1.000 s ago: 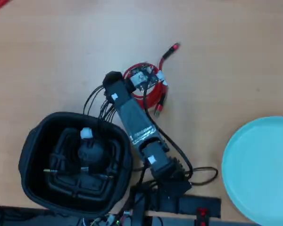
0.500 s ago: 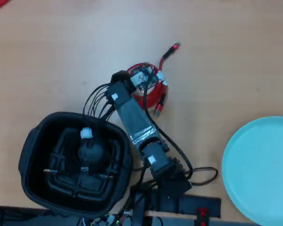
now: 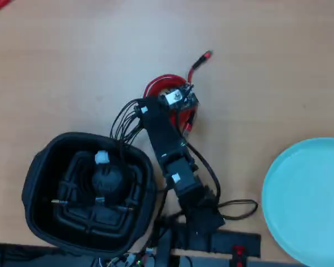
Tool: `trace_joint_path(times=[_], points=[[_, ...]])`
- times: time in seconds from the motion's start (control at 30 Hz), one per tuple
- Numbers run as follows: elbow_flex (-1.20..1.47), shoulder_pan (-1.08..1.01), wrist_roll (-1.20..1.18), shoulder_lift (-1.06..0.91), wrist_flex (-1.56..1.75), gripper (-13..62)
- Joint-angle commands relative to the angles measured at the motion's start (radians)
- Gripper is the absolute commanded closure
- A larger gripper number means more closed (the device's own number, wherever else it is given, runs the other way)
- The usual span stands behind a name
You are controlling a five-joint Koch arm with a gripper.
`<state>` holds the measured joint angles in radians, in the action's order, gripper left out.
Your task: Put a black charging cable in a black bowl and put a red charging cable in a green bowl
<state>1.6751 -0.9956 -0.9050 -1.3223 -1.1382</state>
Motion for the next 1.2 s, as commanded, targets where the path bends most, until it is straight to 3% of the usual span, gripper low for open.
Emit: trace_joint_path(times=[0.0,0.13,0.23,0.53,0.63,0.77,0.9,1.17], points=[[-0.028,-0.015,-0.031,0.000,0.005,6.9],[-0.035,-0.021,-0.029,0.015,0.008,7.4],[-0.040,-0.021,-0.031,0.038,0.025,12.9],[-0.055,-0.029,-0.031,0.037,0.032,58.8],[-0.089,-0.028,-0.023,0.026,0.031,55.0],[-0.098,-0.034,-0.017,-0.003,0.017,55.3],[-0.110,-0.071,-0.012,-0.235,0.002,55.3],[-0.101,-0.184,0.029,-0.499,-0.002,55.3]])
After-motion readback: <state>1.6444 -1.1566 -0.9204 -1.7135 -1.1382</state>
